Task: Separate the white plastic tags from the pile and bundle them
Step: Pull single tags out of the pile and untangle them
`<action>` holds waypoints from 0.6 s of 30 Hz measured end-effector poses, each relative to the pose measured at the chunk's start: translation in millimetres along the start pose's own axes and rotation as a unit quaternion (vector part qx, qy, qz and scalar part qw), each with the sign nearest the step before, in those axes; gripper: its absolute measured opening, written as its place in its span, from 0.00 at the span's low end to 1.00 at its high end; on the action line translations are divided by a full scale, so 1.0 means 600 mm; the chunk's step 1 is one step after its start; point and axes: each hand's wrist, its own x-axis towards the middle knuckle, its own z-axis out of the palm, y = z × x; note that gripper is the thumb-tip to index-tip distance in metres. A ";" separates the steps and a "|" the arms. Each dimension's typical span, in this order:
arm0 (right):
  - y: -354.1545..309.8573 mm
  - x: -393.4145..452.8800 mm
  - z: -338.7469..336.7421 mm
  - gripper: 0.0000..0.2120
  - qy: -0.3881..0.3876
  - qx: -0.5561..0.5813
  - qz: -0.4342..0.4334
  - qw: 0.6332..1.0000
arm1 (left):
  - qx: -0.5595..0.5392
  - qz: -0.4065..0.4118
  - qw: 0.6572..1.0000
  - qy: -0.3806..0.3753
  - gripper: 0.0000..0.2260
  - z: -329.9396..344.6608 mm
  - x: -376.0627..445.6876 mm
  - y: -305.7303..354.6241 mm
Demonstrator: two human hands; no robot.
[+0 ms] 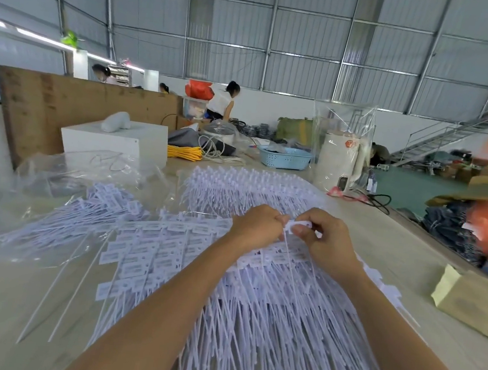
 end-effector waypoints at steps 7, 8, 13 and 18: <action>0.056 0.002 -0.074 0.09 0.204 0.267 0.248 0.909 | -0.037 0.029 0.999 0.020 0.24 -0.014 -0.014 0.009; 0.058 0.003 -0.085 0.10 0.231 0.339 0.283 0.867 | -0.034 0.039 0.998 0.021 0.24 -0.015 -0.015 0.011; 0.041 0.015 -0.084 0.08 0.197 0.569 0.306 0.737 | -0.047 0.034 0.998 -0.017 0.16 -0.021 -0.016 0.014; -0.002 0.019 -0.049 0.05 0.039 0.526 0.327 0.784 | -0.052 0.032 0.997 -0.050 0.16 -0.045 -0.018 0.016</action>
